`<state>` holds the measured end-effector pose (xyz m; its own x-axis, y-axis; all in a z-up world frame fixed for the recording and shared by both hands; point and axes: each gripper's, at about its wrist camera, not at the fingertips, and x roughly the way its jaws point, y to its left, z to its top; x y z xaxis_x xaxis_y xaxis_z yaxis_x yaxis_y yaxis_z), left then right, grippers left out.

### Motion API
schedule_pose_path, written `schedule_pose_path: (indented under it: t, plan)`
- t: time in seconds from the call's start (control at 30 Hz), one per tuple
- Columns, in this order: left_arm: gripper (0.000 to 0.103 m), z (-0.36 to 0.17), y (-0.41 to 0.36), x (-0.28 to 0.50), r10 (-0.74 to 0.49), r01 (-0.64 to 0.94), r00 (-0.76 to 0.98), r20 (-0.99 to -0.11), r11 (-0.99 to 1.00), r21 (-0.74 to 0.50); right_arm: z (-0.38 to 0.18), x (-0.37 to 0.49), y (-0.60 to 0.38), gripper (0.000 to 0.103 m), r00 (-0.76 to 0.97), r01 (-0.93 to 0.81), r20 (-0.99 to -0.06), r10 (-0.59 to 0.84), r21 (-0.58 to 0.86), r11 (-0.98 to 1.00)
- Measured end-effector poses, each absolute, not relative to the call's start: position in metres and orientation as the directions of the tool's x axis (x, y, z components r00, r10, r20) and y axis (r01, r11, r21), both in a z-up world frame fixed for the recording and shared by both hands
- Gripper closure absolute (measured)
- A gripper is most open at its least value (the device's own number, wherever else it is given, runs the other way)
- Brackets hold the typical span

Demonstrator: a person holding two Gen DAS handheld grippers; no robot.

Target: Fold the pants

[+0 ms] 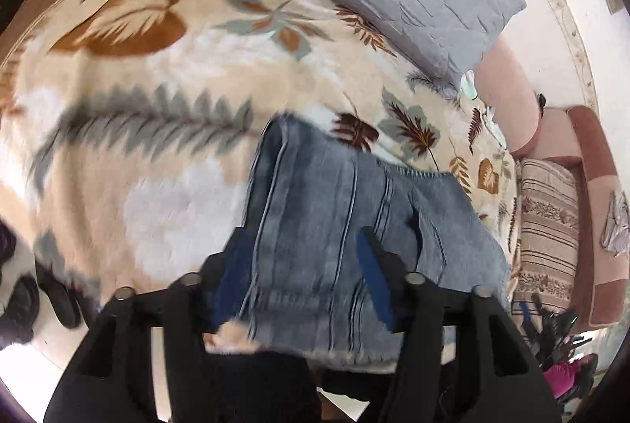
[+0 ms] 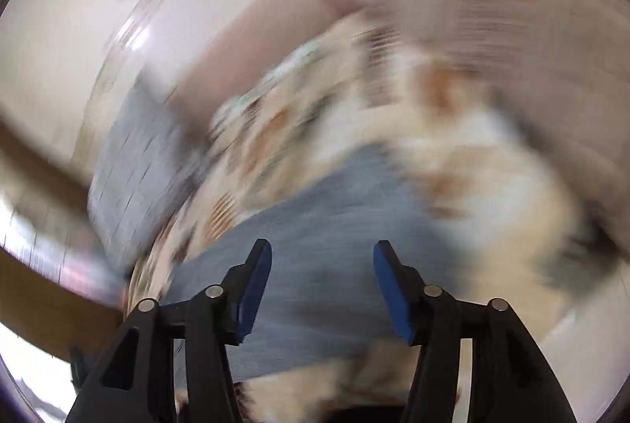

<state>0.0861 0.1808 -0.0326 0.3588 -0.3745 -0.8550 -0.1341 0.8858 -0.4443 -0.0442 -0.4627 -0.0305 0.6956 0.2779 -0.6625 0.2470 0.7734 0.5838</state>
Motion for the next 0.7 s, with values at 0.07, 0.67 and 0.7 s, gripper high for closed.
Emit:
schedule_pose_path:
  t: [0.07, 0.67, 0.7]
  plan:
    - [0.046, -0.043, 0.173, 0.103, -0.379, -0.147, 0.329, -0.865, 0.884, -0.444, -0.031, 0.001, -0.412, 0.040, 0.638, 0.122, -0.682, 0.358, 0.549, 0.827]
    - [0.044, -0.098, 0.153, 0.122, -0.229, -0.131, 0.210, -0.950, 0.957, -0.260, -0.106, 0.188, -0.193, 0.094, 0.377, -0.201, -0.898, 0.226, 0.159, 0.967]
    - [0.045, -0.094, 0.153, 0.121, -0.228, -0.133, 0.213, -0.950, 0.957, -0.259, -0.105, 0.189, -0.194, 0.092, 0.389, -0.186, -0.893, 0.228, 0.166, 0.968]
